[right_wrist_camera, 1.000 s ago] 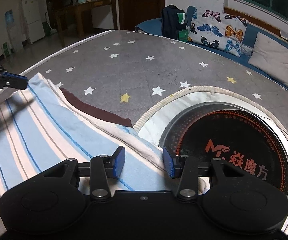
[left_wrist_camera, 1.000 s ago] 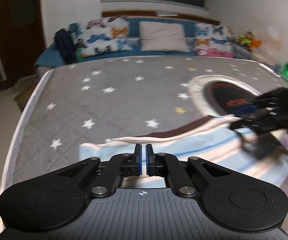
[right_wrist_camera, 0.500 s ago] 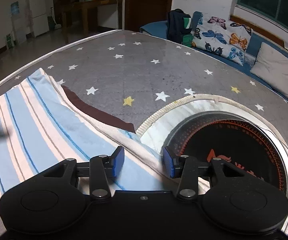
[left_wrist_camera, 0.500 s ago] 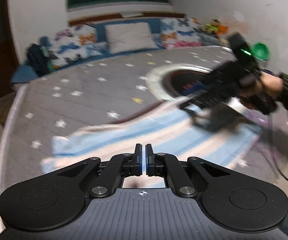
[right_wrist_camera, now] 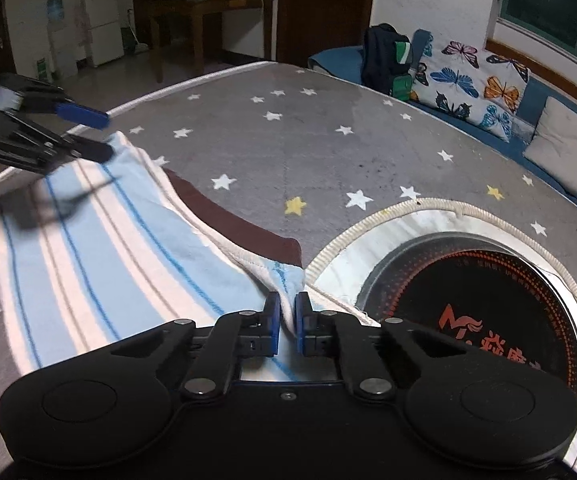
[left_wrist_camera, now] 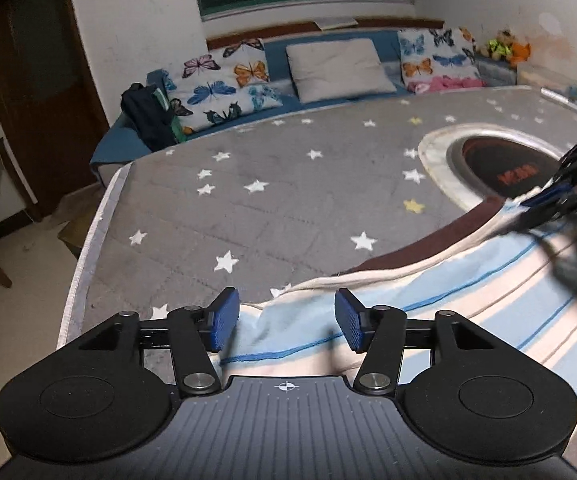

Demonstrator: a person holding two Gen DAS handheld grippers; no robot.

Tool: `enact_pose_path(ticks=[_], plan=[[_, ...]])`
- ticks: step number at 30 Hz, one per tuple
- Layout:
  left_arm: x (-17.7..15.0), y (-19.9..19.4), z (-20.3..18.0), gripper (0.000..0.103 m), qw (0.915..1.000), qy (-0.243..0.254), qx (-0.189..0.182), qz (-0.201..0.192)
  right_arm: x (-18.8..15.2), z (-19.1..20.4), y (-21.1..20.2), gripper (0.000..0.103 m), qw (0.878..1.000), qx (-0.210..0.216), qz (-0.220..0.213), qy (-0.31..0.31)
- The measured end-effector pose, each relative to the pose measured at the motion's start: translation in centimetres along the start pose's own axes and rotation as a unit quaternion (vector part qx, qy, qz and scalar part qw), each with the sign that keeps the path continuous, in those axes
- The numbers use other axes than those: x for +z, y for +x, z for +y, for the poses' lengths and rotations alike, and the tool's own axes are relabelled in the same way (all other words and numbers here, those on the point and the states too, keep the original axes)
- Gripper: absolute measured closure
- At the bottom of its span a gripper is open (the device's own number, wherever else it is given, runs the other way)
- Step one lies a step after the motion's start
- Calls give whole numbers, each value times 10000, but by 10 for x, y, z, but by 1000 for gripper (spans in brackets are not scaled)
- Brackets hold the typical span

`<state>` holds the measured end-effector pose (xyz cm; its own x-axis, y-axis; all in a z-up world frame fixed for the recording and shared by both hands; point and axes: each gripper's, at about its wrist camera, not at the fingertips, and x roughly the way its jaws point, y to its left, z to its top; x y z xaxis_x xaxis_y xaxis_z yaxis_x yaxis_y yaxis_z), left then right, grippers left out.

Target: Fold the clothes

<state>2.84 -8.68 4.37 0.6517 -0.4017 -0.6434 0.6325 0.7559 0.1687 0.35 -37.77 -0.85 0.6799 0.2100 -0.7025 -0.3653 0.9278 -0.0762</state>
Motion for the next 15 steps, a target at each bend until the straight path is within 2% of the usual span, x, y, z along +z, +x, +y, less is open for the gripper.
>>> enact_pose_path(ticks=[4, 6, 7, 8, 9, 11, 15], plan=[[-1, 5, -6, 51, 9996, 268, -36, -35, 0, 9, -12, 94, 9999, 78, -62, -103], [-1, 9, -10, 67, 9992, 365, -148, 9, 0, 13, -17, 94, 9998, 118, -93, -155], [-2, 11, -11, 81, 9991, 375, -198, 57, 0, 16, -20, 94, 9997, 137, -109, -181], [-3, 14, -11, 88, 9989, 373, -248, 106, 0, 18, -23, 94, 9996, 157, -124, -206], [-4, 16, -12, 89, 9989, 360, -281, 146, 0, 20, -26, 94, 9995, 177, -140, -232], [-7, 18, -13, 98, 9987, 372, -310, 146, -1, 24, -31, 94, 9993, 205, -169, -274], [-8, 6, -16, 100, 9986, 301, -418, -77, -1, 27, -37, 94, 9991, 224, -249, -269]])
